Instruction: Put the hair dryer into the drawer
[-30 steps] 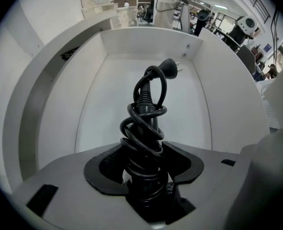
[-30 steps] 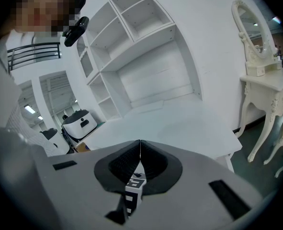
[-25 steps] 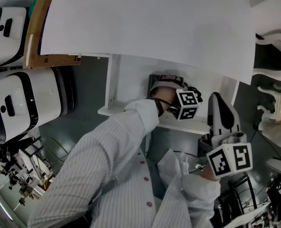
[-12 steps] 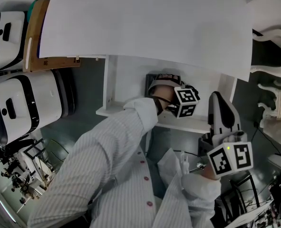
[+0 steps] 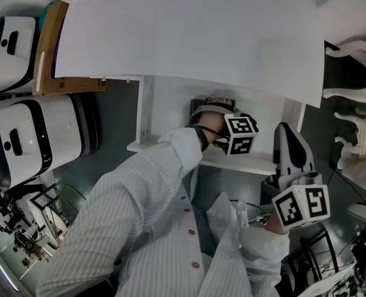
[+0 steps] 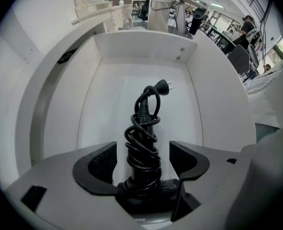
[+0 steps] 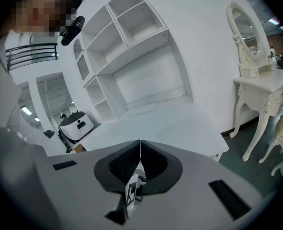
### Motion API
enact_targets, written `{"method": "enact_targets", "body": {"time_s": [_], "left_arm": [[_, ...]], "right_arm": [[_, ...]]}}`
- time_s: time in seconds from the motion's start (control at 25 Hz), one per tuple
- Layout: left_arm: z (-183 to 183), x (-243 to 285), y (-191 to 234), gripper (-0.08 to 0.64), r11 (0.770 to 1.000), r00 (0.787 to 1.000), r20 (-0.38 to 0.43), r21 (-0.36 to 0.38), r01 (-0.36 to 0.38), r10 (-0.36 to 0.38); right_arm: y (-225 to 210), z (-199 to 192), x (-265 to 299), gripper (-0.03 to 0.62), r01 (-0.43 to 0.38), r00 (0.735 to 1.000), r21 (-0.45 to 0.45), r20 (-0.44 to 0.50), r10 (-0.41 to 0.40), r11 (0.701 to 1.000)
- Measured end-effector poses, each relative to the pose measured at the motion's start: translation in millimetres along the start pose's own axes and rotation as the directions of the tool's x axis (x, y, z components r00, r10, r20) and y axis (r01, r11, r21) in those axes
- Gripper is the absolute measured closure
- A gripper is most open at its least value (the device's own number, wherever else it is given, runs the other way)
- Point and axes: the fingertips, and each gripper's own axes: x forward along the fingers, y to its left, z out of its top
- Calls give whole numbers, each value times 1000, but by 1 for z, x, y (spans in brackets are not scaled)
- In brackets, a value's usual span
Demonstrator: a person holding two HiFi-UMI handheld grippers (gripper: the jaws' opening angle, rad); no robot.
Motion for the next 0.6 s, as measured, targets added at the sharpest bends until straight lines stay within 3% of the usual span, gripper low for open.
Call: {"method": "enact_targets", "body": {"time_s": [0.2, 0.6], "left_arm": [[3, -22, -3, 226, 1000, 999, 45, 14, -4, 3], [-1, -87, 5, 227, 996, 984, 171, -85, -28, 42]], "right_arm": [[7, 6, -7, 580, -1, 1000, -12, 12, 2, 1000], [39, 28, -16, 580, -28, 999, -62, 45, 31, 998]]}}
